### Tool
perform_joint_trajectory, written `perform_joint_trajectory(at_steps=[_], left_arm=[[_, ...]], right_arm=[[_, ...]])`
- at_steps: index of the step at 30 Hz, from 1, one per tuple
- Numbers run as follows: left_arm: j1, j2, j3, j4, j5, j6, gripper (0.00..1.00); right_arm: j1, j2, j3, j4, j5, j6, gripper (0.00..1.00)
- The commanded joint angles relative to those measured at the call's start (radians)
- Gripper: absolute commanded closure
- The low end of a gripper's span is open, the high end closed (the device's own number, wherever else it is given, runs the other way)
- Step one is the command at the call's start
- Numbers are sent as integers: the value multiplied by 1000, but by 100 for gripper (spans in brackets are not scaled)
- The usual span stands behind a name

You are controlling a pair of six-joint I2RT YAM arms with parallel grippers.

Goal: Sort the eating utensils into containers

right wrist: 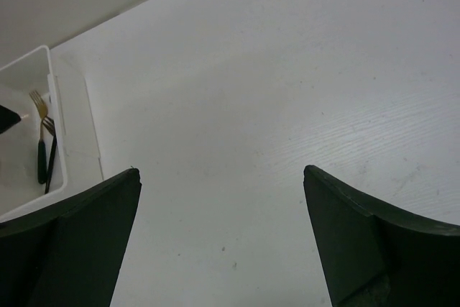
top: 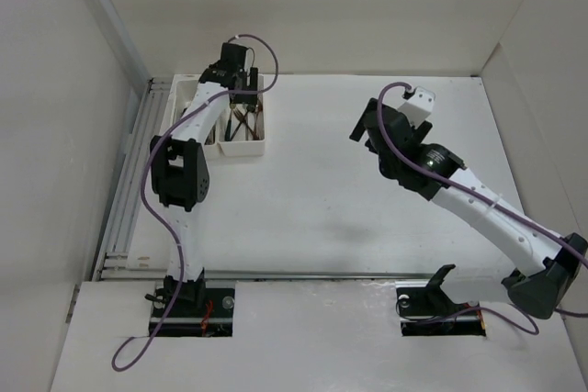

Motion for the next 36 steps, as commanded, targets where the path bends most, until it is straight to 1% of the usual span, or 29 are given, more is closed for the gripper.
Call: perform_joint_trajectory(at_steps=[1,2,3,4,5,6,7,8,9,10,11,12,13,14,15,16,17,18,19,20,22,23,25,29,36], left_arm=[[17,-152,120,-6,-146,-6,21],[26,-207,120,-6,-168,-6,17],[39,-238,129,-6,-210,-6,17],[50,-270,129,-6,-232,-6,13],[63,-305,103,-6,-252,-6,11],[95,-377,83,-16,-272,-6,8],[116,-419,59,-16,-286,-6,8],[139,-463,-16,-16,-286,-6,8],[162,-567,-65,-16,-286,6,6],[214,-623,-172,7,-269,28,4],[239,-676,-228,7,-260,28,2],[265,-725,-280,17,-245,43,2],[317,-822,-378,17,-199,81,2],[337,-867,-379,17,-177,98,2],[354,-913,-476,17,-157,115,0],[368,-1000,-527,26,-144,126,0],[395,-1043,-576,26,-122,126,0],[408,-1084,-663,26,-111,126,0],[408,-1123,-702,26,-102,126,0],[420,-1195,-737,26,-102,126,0],[420,-1253,-817,26,-102,96,0],[420,-1292,-834,26,-102,95,0],[446,-1303,-856,12,-70,83,0],[477,-1312,-865,-13,-59,71,0],[486,-1332,-874,-23,-41,62,0]], right_arm=[[-55,-72,41,11,-28,-50,1],[-78,-102,41,11,-48,-81,1],[-104,-119,41,11,-100,-102,1],[-160,-135,32,11,-126,-124,1],[-185,-161,32,11,-149,-142,1],[-208,-175,21,11,-166,-173,1],[-246,-187,21,11,-190,-184,1],[-262,-199,9,11,-200,-196,1],[-276,-222,-3,11,-200,-219,1],[-294,-232,-3,1,-216,-228,1],[-294,-232,-14,-10,-229,-228,1],[-294,-247,-14,-10,-229,-241,1],[-303,-262,-14,-25,-229,-241,1],[-303,-262,-14,-25,-229,-241,1],[-303,-274,-14,-34,-229,-241,1],[-303,-285,-14,-35,-217,-241,1],[-303,-285,-23,-35,-201,-241,1],[-303,-285,-23,-45,-201,-241,1],[-303,-294,-23,-45,-201,-241,1],[-303,-295,-23,-45,-201,-250,1],[-303,-295,-23,-55,-201,-250,1],[-303,-305,-23,-55,-201,-250,1],[-303,-305,-23,-55,-229,-250,1],[-303,-336,-32,-55,-253,-259,1],[-303,-373,-43,-45,-273,-268,1]])
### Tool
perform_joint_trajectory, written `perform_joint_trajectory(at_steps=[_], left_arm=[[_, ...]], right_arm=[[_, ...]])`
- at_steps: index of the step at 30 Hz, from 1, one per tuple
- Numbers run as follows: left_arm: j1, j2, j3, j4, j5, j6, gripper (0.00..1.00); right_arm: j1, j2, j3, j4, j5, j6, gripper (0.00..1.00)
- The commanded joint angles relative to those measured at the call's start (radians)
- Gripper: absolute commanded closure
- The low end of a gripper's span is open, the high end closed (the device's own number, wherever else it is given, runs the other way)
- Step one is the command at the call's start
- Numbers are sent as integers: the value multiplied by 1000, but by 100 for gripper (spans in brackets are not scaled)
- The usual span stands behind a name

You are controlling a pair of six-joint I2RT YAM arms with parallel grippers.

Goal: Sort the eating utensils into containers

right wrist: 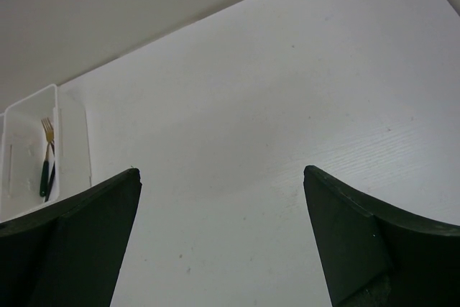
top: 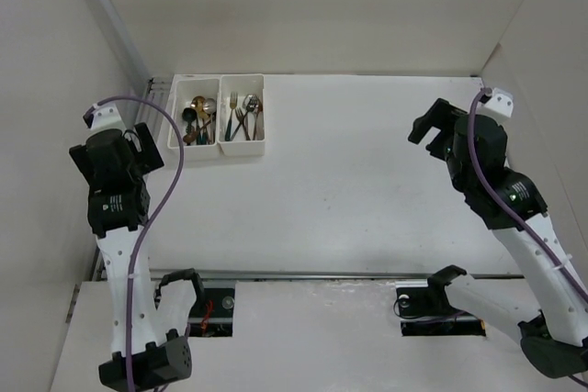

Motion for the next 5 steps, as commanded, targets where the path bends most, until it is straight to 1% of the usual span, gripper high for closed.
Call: perform_joint_trajectory(at_steps=[1,5], left_arm=[[5,-24,-2,11,19,-14,0],[15,-24,-2,11,37,-23,0]], right_arm=[[-4,-23,-14,15,-19,-17,1],[-4,-66,-37,53,-38,-28,1]])
